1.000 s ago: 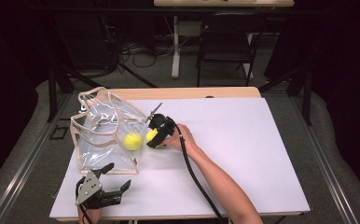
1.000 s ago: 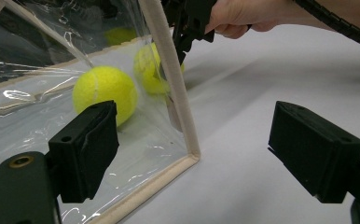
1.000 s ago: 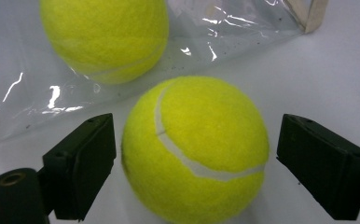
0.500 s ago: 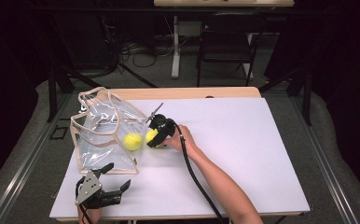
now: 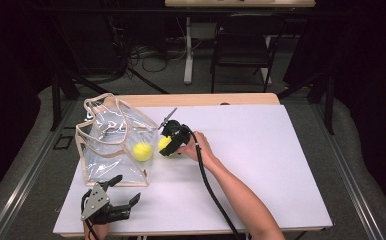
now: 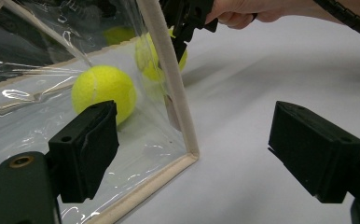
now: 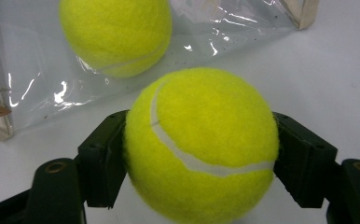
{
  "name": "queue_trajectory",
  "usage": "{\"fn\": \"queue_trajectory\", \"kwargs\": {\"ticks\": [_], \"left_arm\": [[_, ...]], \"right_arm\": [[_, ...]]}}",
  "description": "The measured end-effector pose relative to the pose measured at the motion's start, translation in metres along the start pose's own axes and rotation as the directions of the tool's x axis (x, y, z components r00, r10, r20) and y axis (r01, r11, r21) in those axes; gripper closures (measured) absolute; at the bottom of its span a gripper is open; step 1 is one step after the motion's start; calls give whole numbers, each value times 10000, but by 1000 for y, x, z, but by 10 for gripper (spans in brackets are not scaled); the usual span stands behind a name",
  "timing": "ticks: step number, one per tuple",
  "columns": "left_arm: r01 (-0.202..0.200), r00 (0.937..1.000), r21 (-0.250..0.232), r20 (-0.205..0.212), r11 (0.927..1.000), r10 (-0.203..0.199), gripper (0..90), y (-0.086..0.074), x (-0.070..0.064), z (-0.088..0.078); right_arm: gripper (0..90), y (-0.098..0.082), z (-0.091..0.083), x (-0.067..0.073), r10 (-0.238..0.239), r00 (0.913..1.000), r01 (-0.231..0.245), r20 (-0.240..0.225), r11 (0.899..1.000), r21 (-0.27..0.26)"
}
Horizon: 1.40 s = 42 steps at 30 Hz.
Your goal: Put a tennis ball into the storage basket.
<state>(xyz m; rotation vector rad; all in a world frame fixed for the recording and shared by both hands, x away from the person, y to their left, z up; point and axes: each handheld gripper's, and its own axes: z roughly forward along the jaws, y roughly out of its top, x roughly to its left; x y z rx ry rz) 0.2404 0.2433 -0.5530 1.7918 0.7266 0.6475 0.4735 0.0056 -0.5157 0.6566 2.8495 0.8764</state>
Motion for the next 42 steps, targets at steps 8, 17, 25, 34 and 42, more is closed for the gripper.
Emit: {"fn": "queue_trajectory", "kwargs": {"ticks": [8,17,25,34,42], "left_arm": [[-43,10000,27,-14,10000,43,158,0,1,0],[-40,10000,26,-52,10000,40,157,0,0,-1],[-27,10000,16,-88,10000,27,158,0,1,-1],[-20,10000,6,-91,10000,20,158,-1,1,-2],[-20,10000,31,-62,10000,20,157,-1,1,-1]], "right_arm": [[262,2,-9,0,-117,9998,117,142,9999,17],[263,6,-20,4,-202,9994,201,275,9998,10],[262,7,-26,5,-313,9989,309,357,9995,103],[263,8,-34,4,-385,9985,382,381,9992,97],[263,10,-39,5,-467,9981,463,409,9989,103]]}}
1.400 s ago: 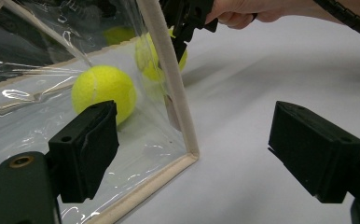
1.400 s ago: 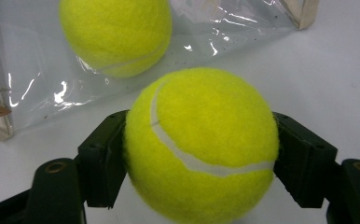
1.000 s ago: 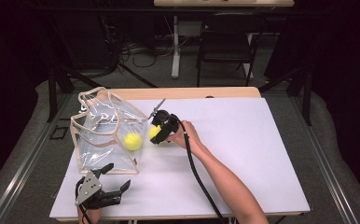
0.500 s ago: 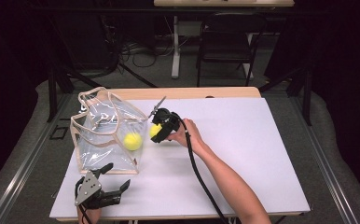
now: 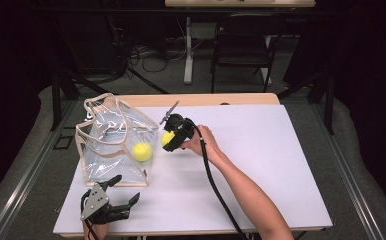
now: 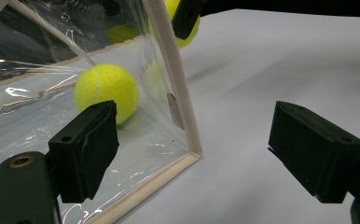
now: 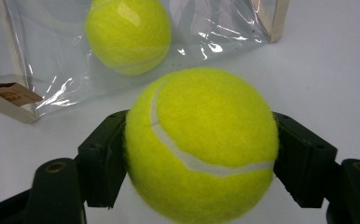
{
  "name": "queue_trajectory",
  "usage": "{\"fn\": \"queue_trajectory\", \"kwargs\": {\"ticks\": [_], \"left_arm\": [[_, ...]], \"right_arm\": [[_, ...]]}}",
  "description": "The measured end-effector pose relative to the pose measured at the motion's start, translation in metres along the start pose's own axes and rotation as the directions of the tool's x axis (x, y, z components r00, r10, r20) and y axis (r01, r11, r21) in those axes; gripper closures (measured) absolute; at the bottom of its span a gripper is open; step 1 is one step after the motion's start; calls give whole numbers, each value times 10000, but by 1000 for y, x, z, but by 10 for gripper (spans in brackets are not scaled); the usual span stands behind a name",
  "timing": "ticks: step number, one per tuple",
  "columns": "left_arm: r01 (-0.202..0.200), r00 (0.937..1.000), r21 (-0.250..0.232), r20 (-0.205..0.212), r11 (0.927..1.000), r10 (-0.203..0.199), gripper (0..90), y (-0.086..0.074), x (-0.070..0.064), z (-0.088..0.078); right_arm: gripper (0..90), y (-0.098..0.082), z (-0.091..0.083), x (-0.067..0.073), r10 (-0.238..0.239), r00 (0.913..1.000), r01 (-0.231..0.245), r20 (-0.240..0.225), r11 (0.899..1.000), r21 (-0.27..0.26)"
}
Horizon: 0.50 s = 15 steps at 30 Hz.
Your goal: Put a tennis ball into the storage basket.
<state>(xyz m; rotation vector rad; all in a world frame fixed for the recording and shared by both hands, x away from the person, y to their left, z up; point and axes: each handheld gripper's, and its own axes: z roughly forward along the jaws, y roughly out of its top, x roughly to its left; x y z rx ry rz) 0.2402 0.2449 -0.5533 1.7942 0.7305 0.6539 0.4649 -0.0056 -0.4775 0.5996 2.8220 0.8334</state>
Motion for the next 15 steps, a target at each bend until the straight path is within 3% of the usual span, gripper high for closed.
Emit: {"fn": "queue_trajectory", "kwargs": {"ticks": [15], "left_arm": [[83,9999,-39,-83,10000,-83,158,0,0,-1]], "right_arm": [[263,6,-10,5,-150,9999,150,69,9999,1]]}}
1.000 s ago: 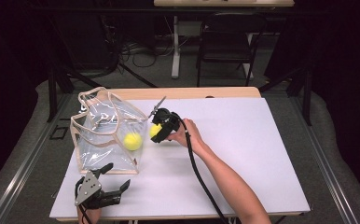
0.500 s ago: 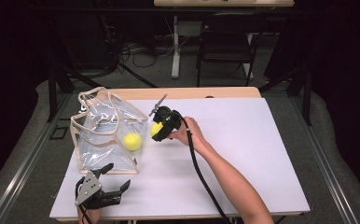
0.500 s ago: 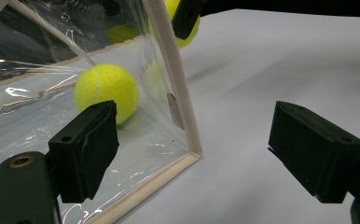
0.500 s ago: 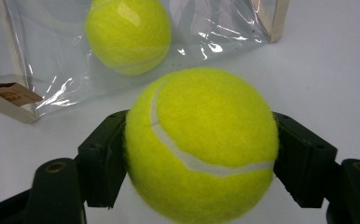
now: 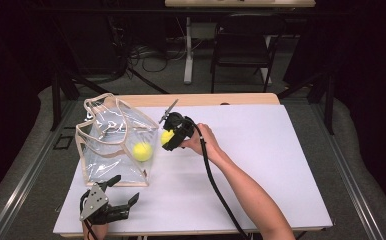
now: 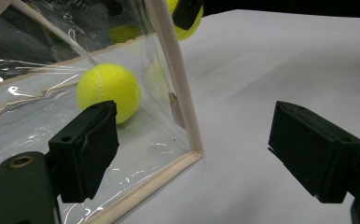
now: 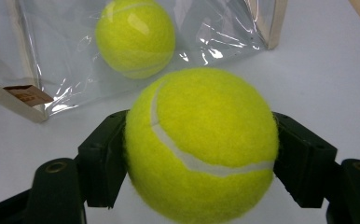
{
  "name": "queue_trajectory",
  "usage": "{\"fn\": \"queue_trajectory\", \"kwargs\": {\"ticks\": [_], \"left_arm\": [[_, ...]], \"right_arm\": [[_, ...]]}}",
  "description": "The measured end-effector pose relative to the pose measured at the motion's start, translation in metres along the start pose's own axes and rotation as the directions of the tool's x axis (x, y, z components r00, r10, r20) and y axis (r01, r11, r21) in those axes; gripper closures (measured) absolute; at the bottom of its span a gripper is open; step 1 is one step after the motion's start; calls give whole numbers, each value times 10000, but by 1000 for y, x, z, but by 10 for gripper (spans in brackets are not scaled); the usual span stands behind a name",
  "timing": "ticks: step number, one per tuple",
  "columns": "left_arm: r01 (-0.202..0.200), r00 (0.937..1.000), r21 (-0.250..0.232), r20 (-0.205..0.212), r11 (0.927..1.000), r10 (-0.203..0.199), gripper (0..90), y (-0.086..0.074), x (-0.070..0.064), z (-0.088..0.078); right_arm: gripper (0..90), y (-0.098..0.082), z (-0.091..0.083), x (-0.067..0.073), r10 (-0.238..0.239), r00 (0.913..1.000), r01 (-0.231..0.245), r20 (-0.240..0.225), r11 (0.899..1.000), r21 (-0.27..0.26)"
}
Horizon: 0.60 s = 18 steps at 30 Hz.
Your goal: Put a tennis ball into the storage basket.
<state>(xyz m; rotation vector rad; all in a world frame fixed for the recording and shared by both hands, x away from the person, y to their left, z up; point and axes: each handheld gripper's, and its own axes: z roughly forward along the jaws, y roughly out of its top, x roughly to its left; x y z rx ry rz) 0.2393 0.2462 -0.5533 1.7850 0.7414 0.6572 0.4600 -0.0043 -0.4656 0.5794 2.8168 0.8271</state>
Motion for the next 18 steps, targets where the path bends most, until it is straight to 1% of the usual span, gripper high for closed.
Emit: {"fn": "queue_trajectory", "kwargs": {"ticks": [3,18], "left_arm": [[4,10000,2,4,10000,-4,158,0,0,0],[-14,10000,-14,22,10000,14,157,0,1,0]], "right_arm": [[263,1,-3,0,-84,10000,84,39,10000,-34],[263,7,-12,2,-197,9998,198,104,9998,-98]]}}
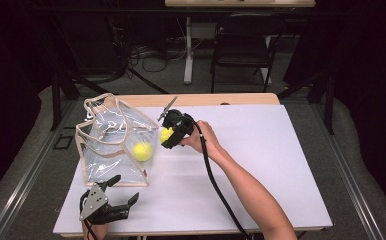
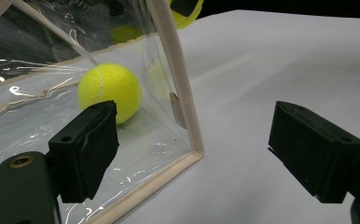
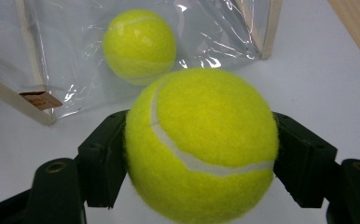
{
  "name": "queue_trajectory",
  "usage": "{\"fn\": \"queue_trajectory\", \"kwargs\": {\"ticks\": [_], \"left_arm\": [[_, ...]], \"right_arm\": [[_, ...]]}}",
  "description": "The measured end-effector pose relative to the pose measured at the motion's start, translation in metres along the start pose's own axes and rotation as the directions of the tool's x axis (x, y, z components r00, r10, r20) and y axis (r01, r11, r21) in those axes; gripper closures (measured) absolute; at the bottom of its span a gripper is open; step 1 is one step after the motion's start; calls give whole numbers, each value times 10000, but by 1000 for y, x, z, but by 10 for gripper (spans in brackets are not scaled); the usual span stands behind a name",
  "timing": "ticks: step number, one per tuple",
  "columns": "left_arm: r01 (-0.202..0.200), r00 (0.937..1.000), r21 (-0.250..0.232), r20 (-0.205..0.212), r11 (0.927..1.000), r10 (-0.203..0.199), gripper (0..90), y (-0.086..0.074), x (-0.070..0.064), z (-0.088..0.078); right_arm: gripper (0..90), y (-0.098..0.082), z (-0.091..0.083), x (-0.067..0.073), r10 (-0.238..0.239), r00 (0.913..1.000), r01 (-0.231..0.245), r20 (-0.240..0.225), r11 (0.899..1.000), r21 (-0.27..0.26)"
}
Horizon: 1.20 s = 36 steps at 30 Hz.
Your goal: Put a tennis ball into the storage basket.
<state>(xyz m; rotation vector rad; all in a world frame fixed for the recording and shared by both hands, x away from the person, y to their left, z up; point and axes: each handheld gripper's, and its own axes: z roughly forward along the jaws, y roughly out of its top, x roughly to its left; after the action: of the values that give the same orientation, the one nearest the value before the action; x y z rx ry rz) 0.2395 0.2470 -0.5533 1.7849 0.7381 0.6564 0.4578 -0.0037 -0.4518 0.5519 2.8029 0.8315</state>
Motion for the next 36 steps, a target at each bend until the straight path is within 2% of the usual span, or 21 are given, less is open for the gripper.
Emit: {"fn": "queue_trajectory", "kwargs": {"ticks": [36], "left_arm": [[20,10000,-12,-23,10000,-20,158,0,0,0]], "right_arm": [[263,13,-27,2,-108,9998,113,147,9994,-328]]}}
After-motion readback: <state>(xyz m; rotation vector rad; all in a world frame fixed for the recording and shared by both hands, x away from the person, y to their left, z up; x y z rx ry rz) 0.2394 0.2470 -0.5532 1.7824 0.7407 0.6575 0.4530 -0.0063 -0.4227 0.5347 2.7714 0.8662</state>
